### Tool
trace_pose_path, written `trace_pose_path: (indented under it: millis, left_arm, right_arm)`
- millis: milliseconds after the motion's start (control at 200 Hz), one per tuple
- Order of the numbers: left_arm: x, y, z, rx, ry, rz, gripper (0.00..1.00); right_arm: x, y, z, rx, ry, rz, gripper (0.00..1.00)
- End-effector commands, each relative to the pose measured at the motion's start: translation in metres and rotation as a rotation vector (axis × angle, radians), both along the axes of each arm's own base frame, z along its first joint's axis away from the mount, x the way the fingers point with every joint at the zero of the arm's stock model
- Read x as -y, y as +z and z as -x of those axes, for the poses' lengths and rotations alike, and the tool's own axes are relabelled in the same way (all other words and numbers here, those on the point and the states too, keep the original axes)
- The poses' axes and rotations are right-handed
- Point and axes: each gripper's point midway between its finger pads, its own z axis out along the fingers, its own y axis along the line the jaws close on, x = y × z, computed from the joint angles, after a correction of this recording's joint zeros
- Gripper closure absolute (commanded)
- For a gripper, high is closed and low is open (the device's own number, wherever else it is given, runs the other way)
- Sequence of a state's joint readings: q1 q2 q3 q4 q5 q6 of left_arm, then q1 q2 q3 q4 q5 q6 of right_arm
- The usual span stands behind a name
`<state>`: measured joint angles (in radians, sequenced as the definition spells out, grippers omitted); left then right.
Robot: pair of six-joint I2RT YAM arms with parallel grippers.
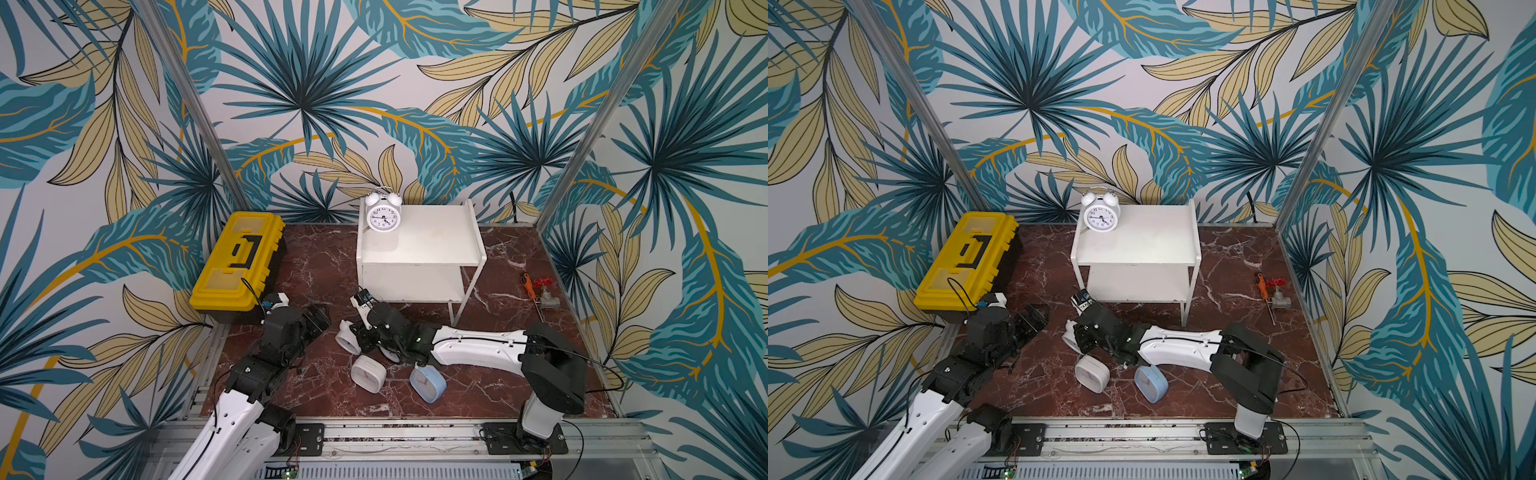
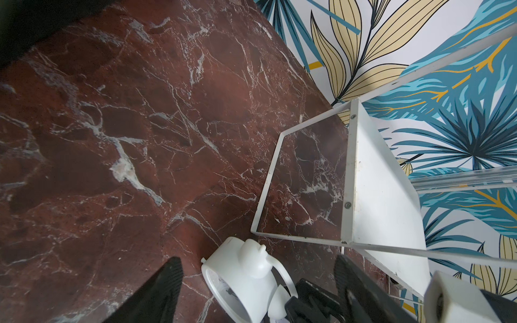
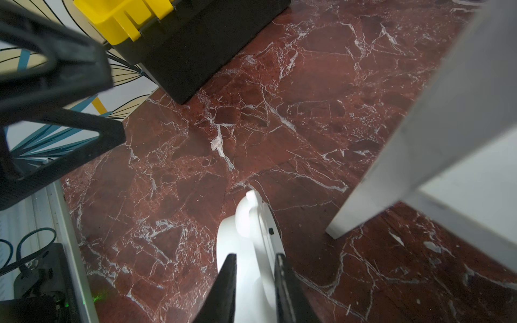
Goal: Place the alarm clocks on the shelf by style
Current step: Pick up the alarm from the center of the board.
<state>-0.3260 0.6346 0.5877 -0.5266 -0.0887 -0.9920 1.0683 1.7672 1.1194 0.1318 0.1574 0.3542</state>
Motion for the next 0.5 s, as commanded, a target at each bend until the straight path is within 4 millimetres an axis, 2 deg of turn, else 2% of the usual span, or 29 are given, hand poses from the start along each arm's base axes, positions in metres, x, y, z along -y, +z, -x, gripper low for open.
trace_pose_path:
  millis: [0,70,225,446,496]
  left_arm:
    - [-0.001,-0.005,-0.001,0.012,-0.008,-0.008,0.13]
    - [0.0,-0.006,-0.001,0.012,-0.012,-0.007,0.13]
    - [0.0,-0.006,-0.001,0.012,-0.014,-0.007,0.13]
    - [0.0,-0.005,-0.001,0.015,-0.009,-0.004,0.13]
    - [0.0,-0.004,-0.002,0.021,-0.01,-0.005,0.13]
  right_arm:
    - [0.0,-0.01,-0.003,0.005,-0.01,0.044,0.7]
    - [-0.001,-0.011,-0.004,0.005,-0.008,0.047,0.68]
    - [-0.001,-0.017,-0.002,-0.009,-0.003,0.054,0.73]
    - [-0.002,-0.007,-0.003,0.002,0.0,0.051,0.87]
    - [-0.004,-0.005,-0.003,0.002,0.006,0.053,0.93]
